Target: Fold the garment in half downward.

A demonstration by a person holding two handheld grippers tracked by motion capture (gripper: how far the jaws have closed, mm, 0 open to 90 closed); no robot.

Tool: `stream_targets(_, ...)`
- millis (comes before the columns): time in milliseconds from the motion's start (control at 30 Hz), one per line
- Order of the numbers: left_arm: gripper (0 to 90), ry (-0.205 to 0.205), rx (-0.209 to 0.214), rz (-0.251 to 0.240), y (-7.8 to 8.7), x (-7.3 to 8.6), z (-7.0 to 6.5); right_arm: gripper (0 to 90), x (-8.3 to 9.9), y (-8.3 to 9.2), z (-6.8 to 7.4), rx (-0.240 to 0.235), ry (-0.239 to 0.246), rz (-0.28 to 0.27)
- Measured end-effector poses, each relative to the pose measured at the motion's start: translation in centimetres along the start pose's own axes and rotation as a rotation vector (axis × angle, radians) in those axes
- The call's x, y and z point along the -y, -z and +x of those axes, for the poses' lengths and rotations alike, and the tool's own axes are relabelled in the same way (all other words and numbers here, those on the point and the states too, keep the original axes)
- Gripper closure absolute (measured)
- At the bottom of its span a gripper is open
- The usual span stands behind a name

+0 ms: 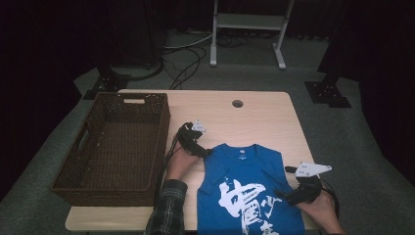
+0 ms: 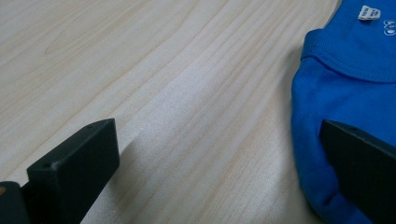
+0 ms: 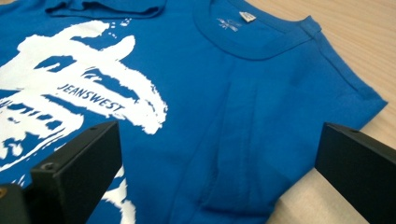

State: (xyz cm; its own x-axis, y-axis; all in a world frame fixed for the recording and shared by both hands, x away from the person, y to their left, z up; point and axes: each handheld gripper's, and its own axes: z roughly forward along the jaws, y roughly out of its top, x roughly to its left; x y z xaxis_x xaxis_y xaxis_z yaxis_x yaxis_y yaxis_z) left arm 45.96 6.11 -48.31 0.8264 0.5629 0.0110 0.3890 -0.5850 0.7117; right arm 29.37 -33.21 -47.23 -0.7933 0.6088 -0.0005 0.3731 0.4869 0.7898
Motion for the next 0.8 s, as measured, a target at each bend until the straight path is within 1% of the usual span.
stream_targets(267, 0.1, -0.002, 0.005, -0.002, 0.0, 0.0, -0.1, 0.0, -0.6, -0.5, -0.9, -0.009, -0.008, -0.010)
stream_targets(433, 0.1, -0.003, 0.008, -0.002, 0.0, 0.0, -0.1, 0.0, -1.1, -0.7, -1.5, -0.004, -0.006, -0.019)
stream_targets(600, 0.1, -0.005, 0.007, -0.002, 0.0, 0.0, -0.1, 0.0, -1.2, -0.8, -2.2, -0.004, -0.020, -0.022)
stream_targets(800, 0.1, -0.005, 0.007, -0.002, 0.0, 0.0, -0.1, 0.0, -1.6, -1.0, -2.6, -0.002, -0.017, -0.023)
